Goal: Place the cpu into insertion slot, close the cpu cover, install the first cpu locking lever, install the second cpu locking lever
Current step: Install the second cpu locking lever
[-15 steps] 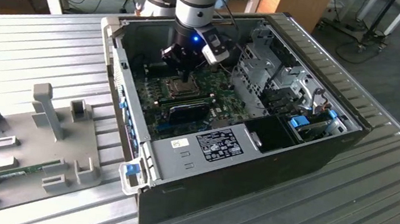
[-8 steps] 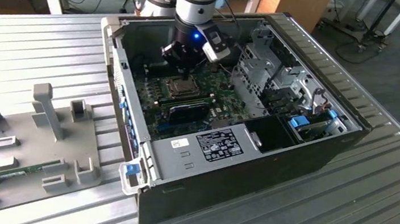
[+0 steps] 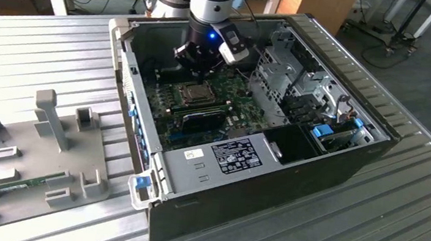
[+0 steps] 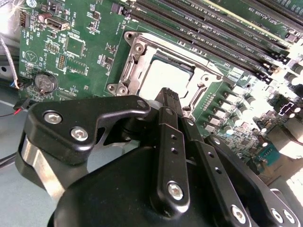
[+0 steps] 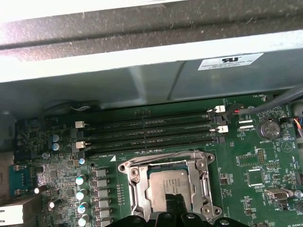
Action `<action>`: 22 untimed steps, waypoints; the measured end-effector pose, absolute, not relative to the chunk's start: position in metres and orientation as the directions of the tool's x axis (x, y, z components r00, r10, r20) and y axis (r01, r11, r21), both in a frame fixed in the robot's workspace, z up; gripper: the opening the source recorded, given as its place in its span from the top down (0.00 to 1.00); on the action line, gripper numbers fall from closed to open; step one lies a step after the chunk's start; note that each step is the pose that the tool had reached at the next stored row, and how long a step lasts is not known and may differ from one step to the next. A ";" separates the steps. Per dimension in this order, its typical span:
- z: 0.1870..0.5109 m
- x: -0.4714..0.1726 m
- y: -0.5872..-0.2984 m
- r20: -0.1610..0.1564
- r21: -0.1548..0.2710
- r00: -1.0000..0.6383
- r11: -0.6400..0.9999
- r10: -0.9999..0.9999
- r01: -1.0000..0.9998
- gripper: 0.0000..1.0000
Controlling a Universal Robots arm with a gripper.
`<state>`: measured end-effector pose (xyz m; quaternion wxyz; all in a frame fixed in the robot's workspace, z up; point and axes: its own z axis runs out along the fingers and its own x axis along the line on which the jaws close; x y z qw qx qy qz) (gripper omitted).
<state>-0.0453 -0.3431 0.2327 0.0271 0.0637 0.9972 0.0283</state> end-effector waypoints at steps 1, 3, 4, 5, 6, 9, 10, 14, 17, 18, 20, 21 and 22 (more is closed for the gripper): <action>0.233 -0.045 -0.343 -0.050 0.060 -0.990 0.990 0.129 0.126 0.89; 0.234 -0.045 -0.343 -0.050 0.059 -0.990 0.990 0.129 0.126 0.89; 0.235 -0.045 -0.343 -0.050 0.059 -0.990 0.990 0.129 0.126 0.89; 0.236 -0.045 -0.343 -0.050 0.060 -0.990 0.990 0.129 0.126 0.89; 0.238 -0.045 -0.343 -0.050 0.060 -0.990 0.990 0.129 0.126 0.89; 0.243 -0.045 -0.343 -0.050 0.060 -0.990 0.990 0.129 0.126 0.89; 0.245 -0.045 -0.343 -0.050 0.060 -0.990 0.990 0.129 0.126 0.89; 0.246 -0.045 -0.343 -0.051 0.060 -0.990 0.990 0.129 0.126 0.89; 0.246 -0.045 -0.345 -0.050 0.060 -0.990 0.990 0.129 0.126 0.89; 0.246 -0.045 -0.346 -0.050 0.060 -0.990 0.990 0.129 0.126 0.89; 0.246 -0.045 -0.349 -0.050 0.060 -0.990 0.990 0.129 0.126 0.89; 0.246 -0.045 -0.351 -0.050 0.060 -0.990 0.990 0.129 0.126 0.89; 0.246 -0.045 -0.353 -0.050 0.060 -0.990 0.990 0.129 0.126 0.89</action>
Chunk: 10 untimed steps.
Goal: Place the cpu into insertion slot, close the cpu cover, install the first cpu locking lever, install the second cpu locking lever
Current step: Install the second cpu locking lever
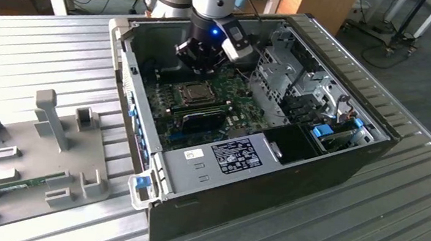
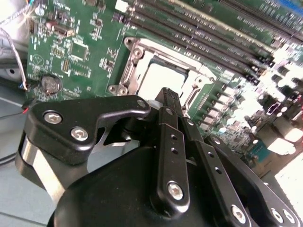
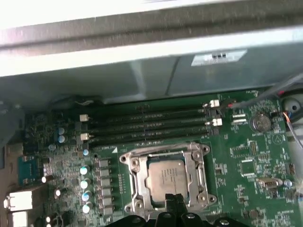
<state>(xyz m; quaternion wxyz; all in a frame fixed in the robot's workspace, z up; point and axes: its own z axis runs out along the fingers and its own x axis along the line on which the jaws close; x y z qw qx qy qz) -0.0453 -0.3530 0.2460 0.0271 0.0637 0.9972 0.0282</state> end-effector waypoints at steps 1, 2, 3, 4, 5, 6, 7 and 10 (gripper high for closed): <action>0.246 -0.045 -0.355 -0.050 0.060 -0.990 0.990 0.129 0.126 0.89; 0.246 -0.045 -0.358 -0.050 0.060 -0.990 0.990 0.129 0.126 0.89; 0.246 -0.045 -0.361 -0.050 0.060 -0.990 0.990 0.129 0.126 0.89; 0.246 -0.045 -0.364 -0.050 0.060 -0.990 0.990 0.129 0.126 0.89; 0.246 -0.045 -0.367 -0.050 0.060 -0.990 0.990 0.129 0.126 0.89; 0.246 -0.045 -0.370 -0.050 0.060 -0.990 0.990 0.129 0.126 0.89; 0.246 -0.045 -0.373 -0.050 0.060 -0.990 0.990 0.129 0.126 0.89; 0.246 -0.045 -0.375 -0.050 0.060 -0.990 0.990 0.129 0.126 0.89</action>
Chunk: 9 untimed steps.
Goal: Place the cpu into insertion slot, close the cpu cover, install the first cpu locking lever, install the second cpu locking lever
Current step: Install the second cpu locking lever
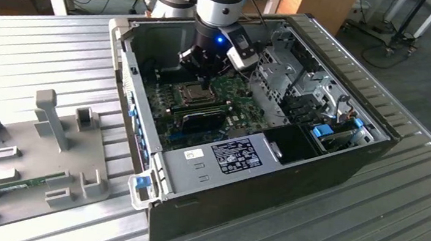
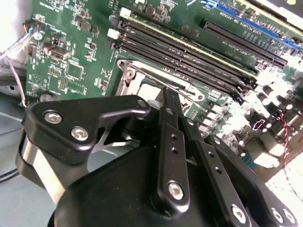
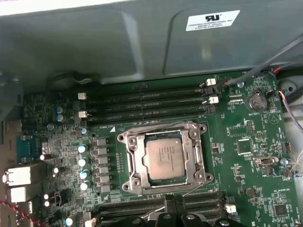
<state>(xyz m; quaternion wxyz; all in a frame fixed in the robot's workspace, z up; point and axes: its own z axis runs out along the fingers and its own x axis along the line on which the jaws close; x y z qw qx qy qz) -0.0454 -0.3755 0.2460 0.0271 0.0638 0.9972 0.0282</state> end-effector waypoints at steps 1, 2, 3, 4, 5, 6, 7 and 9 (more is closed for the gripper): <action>0.246 -0.045 -0.375 -0.050 0.060 -0.990 0.990 0.129 0.126 0.89; 0.246 -0.045 -0.376 -0.050 0.060 -0.990 0.990 0.129 0.126 0.89; 0.246 -0.045 -0.376 -0.050 0.060 -0.990 0.990 0.129 0.126 0.89; 0.246 -0.045 -0.376 -0.050 0.060 -0.990 0.990 0.129 0.126 0.89; 0.246 -0.045 -0.376 -0.045 0.060 -0.991 0.990 0.129 0.126 0.89; 0.245 -0.045 -0.376 -0.042 0.059 -0.991 0.990 0.129 0.126 0.89; 0.246 -0.045 -0.376 -0.042 0.059 -0.991 0.990 0.129 0.126 0.89; 0.246 -0.045 -0.376 -0.041 0.059 -0.991 0.990 0.129 0.126 0.89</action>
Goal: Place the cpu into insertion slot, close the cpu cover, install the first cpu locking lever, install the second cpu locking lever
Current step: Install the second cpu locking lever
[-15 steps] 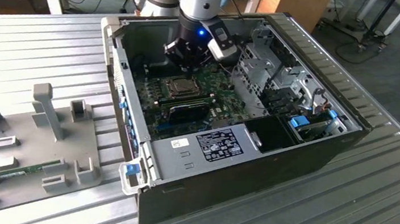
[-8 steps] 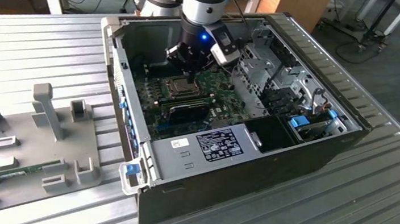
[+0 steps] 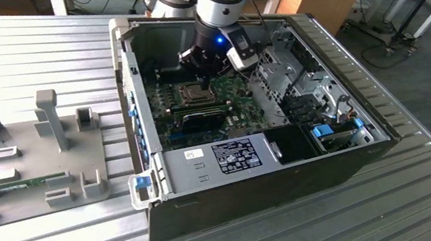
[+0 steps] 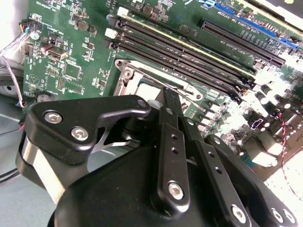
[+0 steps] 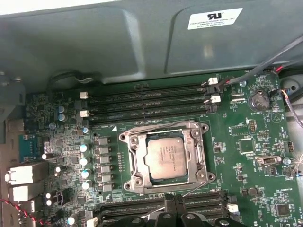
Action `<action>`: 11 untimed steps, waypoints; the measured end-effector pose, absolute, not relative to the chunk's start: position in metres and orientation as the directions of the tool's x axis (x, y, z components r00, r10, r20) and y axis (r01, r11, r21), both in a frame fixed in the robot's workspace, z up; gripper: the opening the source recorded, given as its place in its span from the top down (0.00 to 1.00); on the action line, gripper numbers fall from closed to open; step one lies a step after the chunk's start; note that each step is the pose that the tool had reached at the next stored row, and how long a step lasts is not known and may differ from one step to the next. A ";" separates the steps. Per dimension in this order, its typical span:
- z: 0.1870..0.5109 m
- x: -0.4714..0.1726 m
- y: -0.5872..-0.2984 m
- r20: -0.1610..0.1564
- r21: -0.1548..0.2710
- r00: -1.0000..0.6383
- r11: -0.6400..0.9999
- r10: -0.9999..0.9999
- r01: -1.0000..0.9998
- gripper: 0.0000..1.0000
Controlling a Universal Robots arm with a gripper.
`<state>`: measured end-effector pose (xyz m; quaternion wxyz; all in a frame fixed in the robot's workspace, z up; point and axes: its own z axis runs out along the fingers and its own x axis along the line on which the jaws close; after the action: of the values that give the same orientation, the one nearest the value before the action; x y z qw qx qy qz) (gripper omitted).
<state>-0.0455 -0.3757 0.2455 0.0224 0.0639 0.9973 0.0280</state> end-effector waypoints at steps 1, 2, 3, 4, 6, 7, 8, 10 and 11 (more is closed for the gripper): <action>0.245 -0.046 -0.376 -0.041 0.059 -0.991 0.990 0.129 0.126 0.89; 0.245 -0.046 -0.376 -0.041 0.059 -0.991 0.990 0.128 0.126 0.89; 0.245 -0.047 -0.376 -0.041 0.059 -0.991 0.991 0.125 0.123 0.89; 0.245 -0.048 -0.376 -0.041 0.059 -0.992 0.991 0.120 0.117 0.89; 0.245 -0.049 -0.376 -0.041 0.059 -0.994 0.993 0.106 0.103 0.89; 0.244 -0.049 -0.377 -0.041 0.059 -0.994 0.994 0.098 0.095 0.89; 0.244 -0.050 -0.377 -0.041 0.059 -0.995 0.994 0.091 0.088 0.89; 0.243 -0.051 -0.377 -0.041 0.059 -0.996 0.995 0.079 0.077 0.89; 0.243 -0.053 -0.377 -0.041 0.059 -0.996 0.995 0.077 0.074 0.89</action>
<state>-0.0526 -0.3772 0.2432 0.0217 0.0379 0.9986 0.0286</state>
